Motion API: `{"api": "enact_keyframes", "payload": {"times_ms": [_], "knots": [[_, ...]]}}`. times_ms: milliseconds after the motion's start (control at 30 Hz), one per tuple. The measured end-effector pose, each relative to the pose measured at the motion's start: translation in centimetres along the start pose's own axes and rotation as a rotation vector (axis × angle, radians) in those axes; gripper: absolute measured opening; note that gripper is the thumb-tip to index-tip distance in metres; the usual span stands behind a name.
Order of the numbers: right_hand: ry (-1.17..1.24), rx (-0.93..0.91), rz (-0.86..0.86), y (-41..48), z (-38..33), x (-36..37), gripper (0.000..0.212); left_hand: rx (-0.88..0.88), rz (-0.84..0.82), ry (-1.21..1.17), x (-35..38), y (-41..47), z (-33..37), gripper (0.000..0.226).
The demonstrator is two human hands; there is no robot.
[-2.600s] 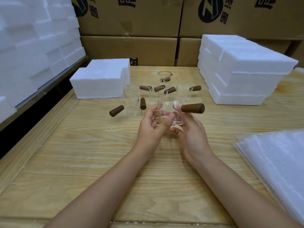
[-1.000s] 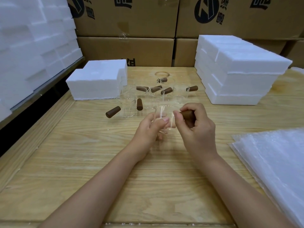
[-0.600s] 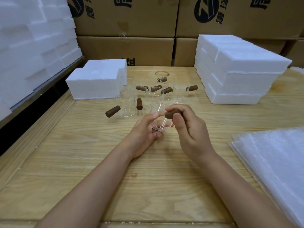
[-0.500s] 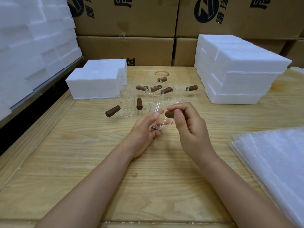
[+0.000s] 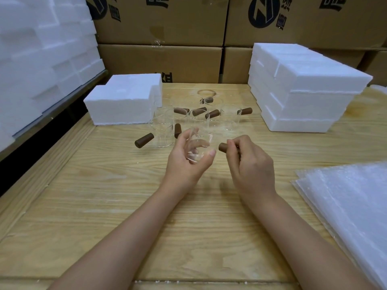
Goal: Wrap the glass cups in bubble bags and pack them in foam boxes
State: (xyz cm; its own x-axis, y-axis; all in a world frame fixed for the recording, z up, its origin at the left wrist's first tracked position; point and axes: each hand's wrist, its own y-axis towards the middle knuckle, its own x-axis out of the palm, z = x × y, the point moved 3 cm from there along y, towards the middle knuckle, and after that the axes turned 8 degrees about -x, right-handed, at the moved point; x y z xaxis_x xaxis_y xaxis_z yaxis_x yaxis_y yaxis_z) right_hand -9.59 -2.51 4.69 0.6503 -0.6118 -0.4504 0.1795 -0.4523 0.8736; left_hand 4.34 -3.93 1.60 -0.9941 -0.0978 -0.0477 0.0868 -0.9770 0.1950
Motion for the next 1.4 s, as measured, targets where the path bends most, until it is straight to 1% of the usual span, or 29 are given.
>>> {"api": "enact_keyframes", "payload": {"times_ms": [33,100,233,333,500,633,700,800,900,1033,1167,1300,1400], "knots": [[-0.050,-0.024,-0.001,0.0,0.0,0.0,0.033,0.015,0.016,0.030,0.0,-0.1,0.0,0.064],[-0.059,0.025,-0.009,0.1,0.2,-0.1,0.034,0.066,0.040,0.078,0.1,-0.3,0.1,0.064],[0.124,0.317,-0.128,-0.1,1.3,0.5,0.037,0.210,0.071,0.185,0.2,-0.7,0.4,0.063],[0.263,0.456,-0.152,-0.3,2.0,0.9,0.046,0.262,0.082,0.234,0.2,-0.8,0.7,0.065],[0.475,0.821,-0.262,-0.7,3.5,1.8,0.049,0.373,0.071,0.327,0.3,-1.0,1.0,0.070],[0.611,0.998,-0.296,-0.9,3.6,2.0,0.046,0.409,0.040,0.358,0.3,-1.1,0.9,0.071],[0.663,1.045,-0.293,-1.0,3.7,2.1,0.043,0.415,0.024,0.356,0.3,-1.0,0.9,0.074],[0.706,1.040,-0.255,-1.0,3.5,2.1,0.039,0.430,0.025,0.348,0.1,-0.8,0.7,0.080],[0.739,0.995,-0.183,-0.9,3.4,2.1,0.048,0.451,0.029,0.338,0.0,-0.5,0.5,0.083],[0.723,0.871,-0.103,-0.9,2.9,2.1,0.045,0.441,0.039,0.310,-0.1,-0.2,0.3,0.087],[0.702,0.740,-0.027,-0.8,2.4,1.7,0.050,0.395,0.066,0.285,-0.1,-0.1,0.2,0.080],[0.652,0.614,0.031,-0.6,1.4,1.1,0.042,0.336,0.061,0.265,-0.2,-0.1,0.1,0.074],[0.701,0.596,0.070,-0.3,0.7,0.9,0.029,0.279,0.035,0.223,-0.2,-0.1,0.2,0.071]]}}
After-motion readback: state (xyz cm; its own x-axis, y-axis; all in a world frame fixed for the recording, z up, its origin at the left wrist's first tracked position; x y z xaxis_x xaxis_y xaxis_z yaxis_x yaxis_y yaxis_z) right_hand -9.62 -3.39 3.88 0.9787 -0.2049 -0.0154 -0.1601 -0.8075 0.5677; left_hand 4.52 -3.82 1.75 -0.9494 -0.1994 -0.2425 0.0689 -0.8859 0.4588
